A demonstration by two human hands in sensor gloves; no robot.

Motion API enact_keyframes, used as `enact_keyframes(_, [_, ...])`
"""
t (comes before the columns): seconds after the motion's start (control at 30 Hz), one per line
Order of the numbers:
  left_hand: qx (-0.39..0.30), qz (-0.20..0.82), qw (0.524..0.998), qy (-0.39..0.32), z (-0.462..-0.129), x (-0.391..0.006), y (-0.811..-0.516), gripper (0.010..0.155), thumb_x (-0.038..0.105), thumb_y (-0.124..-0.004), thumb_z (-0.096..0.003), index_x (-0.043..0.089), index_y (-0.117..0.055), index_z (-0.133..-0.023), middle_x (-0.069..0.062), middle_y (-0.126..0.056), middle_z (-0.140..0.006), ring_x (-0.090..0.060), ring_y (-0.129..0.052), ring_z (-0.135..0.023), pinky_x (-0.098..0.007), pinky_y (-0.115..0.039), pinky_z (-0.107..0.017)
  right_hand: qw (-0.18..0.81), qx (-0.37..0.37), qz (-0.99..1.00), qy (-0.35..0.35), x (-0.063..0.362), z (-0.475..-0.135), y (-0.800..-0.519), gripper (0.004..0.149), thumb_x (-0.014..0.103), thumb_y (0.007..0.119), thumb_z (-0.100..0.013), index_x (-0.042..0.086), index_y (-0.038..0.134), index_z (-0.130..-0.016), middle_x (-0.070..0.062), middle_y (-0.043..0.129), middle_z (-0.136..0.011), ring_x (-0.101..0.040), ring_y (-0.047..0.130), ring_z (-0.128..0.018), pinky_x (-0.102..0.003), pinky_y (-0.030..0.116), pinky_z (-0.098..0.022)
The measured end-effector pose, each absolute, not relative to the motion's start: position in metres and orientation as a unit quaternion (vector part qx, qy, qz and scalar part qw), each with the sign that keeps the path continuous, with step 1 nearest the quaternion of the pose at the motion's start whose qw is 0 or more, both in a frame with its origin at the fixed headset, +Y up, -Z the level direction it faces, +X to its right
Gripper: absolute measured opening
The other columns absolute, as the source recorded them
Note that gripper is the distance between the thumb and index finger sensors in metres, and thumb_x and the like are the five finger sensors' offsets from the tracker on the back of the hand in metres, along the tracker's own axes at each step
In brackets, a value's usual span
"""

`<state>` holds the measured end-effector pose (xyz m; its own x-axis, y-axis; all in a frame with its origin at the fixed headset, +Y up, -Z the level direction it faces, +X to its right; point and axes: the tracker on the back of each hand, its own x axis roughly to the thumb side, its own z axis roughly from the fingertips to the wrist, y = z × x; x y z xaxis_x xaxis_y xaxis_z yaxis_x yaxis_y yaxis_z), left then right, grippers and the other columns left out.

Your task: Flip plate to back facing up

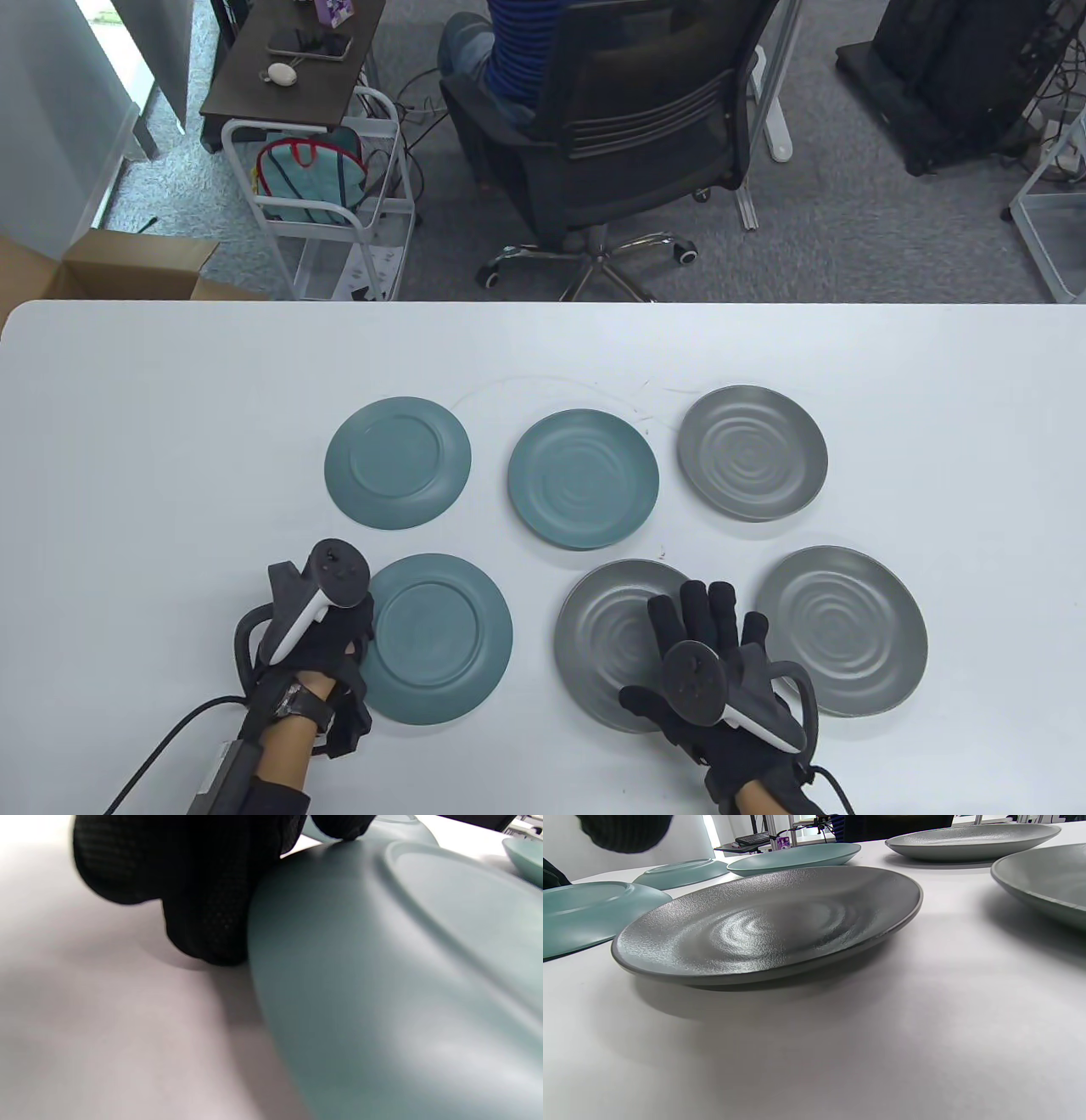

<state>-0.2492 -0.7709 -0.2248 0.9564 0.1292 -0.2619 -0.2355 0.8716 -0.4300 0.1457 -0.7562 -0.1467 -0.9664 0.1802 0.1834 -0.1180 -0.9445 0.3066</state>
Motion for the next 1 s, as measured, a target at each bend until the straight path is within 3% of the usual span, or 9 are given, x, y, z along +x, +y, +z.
enact_keyframes(0.37, [-0.232, 0.036, 0.966, 0.108, -0.226, -0.241, -0.77, 0.063, 0.039, -0.061, -0.0591, 0.0, -0.059, -0.109, -0.01, -0.086, -0.083, -0.027, -0.108, -0.048, -0.035, -0.09, -0.033, 0.074, 0.105, 0.981, 0.148, 0.145, -0.147, -0.756, 0.095, 0.066, 0.064, -0.047, 0.016, 0.019, -0.114, -0.023, 0.01, -0.117, -0.048, 0.006, -0.105, -0.072, 0.016, -0.072])
enact_keyframes(0.6, [-0.22, 0.02, 0.971, 0.09, -0.226, -0.231, -0.761, 0.065, 0.041, -0.061, -0.0591, 0.001, -0.056, -0.11, -0.013, -0.083, -0.09, -0.033, -0.106, -0.061, -0.039, -0.089, -0.04, 0.073, 0.109, 0.981, 0.145, 0.144, -0.146, -0.756, 0.095, 0.066, 0.064, -0.047, 0.015, 0.019, -0.114, -0.023, 0.01, -0.117, -0.048, 0.006, -0.105, -0.072, 0.017, -0.072])
enact_keyframes(0.77, [-0.2, 0.025, 0.977, 0.061, -0.236, -0.204, -0.736, 0.074, 0.052, -0.06, -0.0578, 0.004, -0.052, -0.113, -0.016, -0.079, -0.096, -0.039, -0.1, -0.074, -0.047, -0.086, -0.049, 0.074, 0.111, 0.98, 0.145, 0.143, -0.146, -0.756, 0.095, 0.066, 0.064, -0.047, 0.015, 0.019, -0.114, -0.023, 0.01, -0.117, -0.048, 0.006, -0.105, -0.072, 0.017, -0.072])
enact_keyframes(1.0, [-0.161, 0.032, 0.986, -0.002, -0.262, -0.137, -0.698, 0.079, 0.059, -0.059, -0.0566, 0.009, -0.048, -0.116, -0.018, -0.068, -0.108, -0.046, -0.084, -0.095, -0.056, -0.078, -0.061, 0.076, 0.111, 0.98, 0.15, 0.141, -0.146, -0.757, 0.095, 0.066, 0.064, -0.047, 0.016, 0.019, -0.114, -0.023, 0.01, -0.117, -0.048, 0.006, -0.105, -0.072, 0.017, -0.072])
